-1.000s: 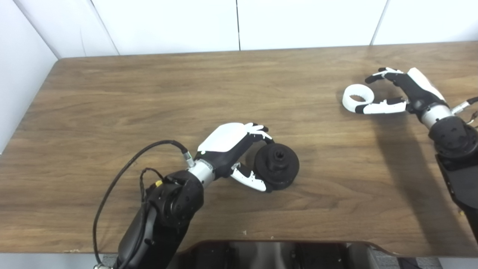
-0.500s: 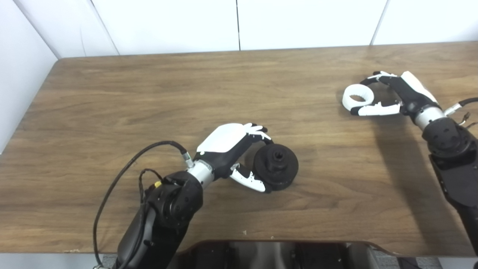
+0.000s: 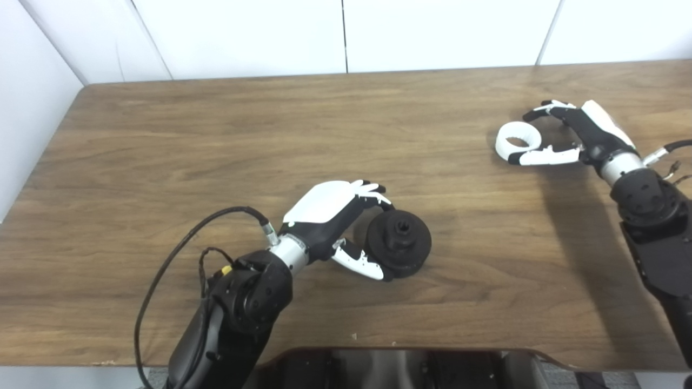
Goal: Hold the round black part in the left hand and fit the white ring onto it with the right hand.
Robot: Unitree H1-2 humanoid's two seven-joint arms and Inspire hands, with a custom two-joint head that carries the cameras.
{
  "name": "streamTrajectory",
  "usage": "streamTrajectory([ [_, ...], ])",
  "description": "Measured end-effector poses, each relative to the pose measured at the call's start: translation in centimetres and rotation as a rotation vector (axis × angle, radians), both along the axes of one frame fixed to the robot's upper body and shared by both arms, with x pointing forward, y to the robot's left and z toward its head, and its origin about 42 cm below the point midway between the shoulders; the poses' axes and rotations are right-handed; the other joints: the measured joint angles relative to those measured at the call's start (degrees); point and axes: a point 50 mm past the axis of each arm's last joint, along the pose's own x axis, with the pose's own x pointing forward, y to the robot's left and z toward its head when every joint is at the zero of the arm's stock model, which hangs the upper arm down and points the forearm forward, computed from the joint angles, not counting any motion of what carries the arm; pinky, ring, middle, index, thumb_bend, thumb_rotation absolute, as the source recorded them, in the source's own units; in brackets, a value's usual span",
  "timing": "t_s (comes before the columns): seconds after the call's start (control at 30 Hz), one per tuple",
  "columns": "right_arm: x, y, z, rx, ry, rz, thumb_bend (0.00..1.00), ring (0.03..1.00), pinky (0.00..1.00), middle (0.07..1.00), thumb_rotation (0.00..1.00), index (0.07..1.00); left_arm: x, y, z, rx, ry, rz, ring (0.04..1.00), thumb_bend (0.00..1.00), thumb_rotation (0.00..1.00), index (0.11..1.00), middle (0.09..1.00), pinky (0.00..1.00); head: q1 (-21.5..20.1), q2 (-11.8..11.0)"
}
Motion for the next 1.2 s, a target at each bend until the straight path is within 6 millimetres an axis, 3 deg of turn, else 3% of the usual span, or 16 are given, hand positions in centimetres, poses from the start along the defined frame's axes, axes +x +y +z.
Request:
streamTrajectory([
  [1.2, 0.23, 0.45, -0.65, -0.034, -0.009, 0.014, 0.89, 1.0, 0.95, 0.924, 0.34, 0.734, -0.15, 0.23, 0.15, 0.0, 0.018, 0.013, 0.981, 0.85, 0.25, 0.726, 0.942, 0.82, 0.35, 0.35],
])
